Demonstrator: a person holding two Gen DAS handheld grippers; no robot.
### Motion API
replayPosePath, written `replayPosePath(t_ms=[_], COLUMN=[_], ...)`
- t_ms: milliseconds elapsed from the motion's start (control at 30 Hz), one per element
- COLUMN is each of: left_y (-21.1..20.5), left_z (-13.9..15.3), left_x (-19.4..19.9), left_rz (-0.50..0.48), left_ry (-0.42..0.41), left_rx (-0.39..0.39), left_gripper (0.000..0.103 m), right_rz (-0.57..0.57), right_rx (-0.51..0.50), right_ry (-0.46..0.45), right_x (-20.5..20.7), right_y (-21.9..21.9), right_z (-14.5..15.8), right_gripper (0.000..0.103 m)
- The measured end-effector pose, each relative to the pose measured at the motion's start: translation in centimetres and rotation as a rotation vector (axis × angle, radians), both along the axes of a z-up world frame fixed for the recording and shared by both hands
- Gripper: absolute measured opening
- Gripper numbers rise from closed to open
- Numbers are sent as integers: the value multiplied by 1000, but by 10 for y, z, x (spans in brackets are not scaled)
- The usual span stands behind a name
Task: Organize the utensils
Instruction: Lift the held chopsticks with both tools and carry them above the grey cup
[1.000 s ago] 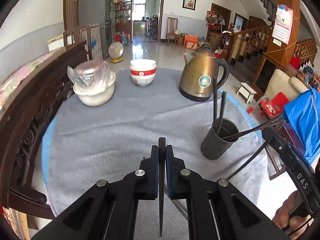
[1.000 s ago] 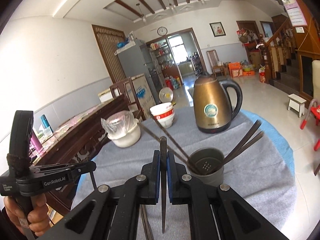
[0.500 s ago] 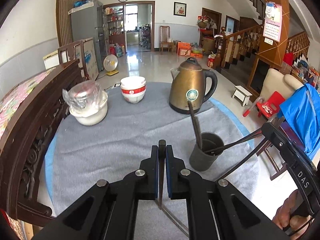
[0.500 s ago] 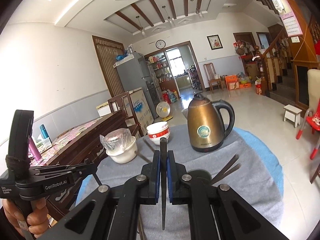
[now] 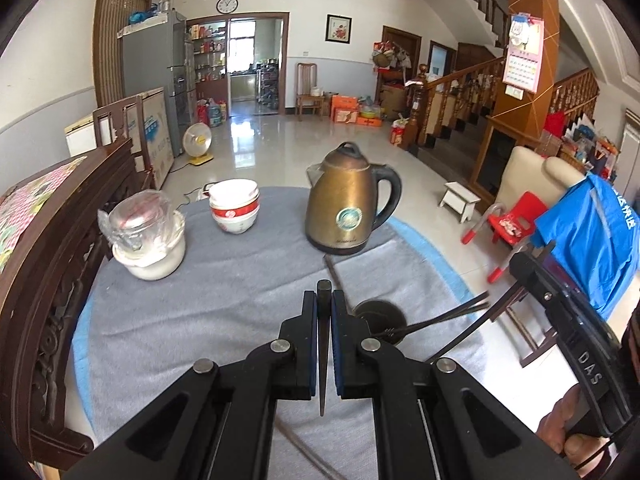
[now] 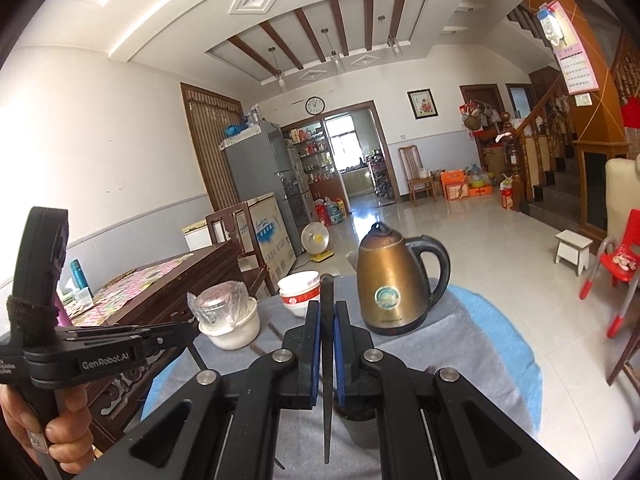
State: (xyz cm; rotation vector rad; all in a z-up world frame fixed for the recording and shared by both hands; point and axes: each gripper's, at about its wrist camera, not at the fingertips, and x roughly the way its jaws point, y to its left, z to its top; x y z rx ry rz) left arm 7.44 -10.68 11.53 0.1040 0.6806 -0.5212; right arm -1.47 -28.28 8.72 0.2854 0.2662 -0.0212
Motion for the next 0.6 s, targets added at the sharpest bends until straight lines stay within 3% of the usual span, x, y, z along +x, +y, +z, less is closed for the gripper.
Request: replayPosePath(t_ms=[600], left_y=[-40], left_z=[58], left_x=[15], left_rz=[-33], left_ry=[-94], left_rx=[-138], left_gripper=[7], right_rz=[-113], right_rx=[-32], right_ry=[-83], right_x=[22], right_y=[-27], right_z=[36], right_gripper=[6])
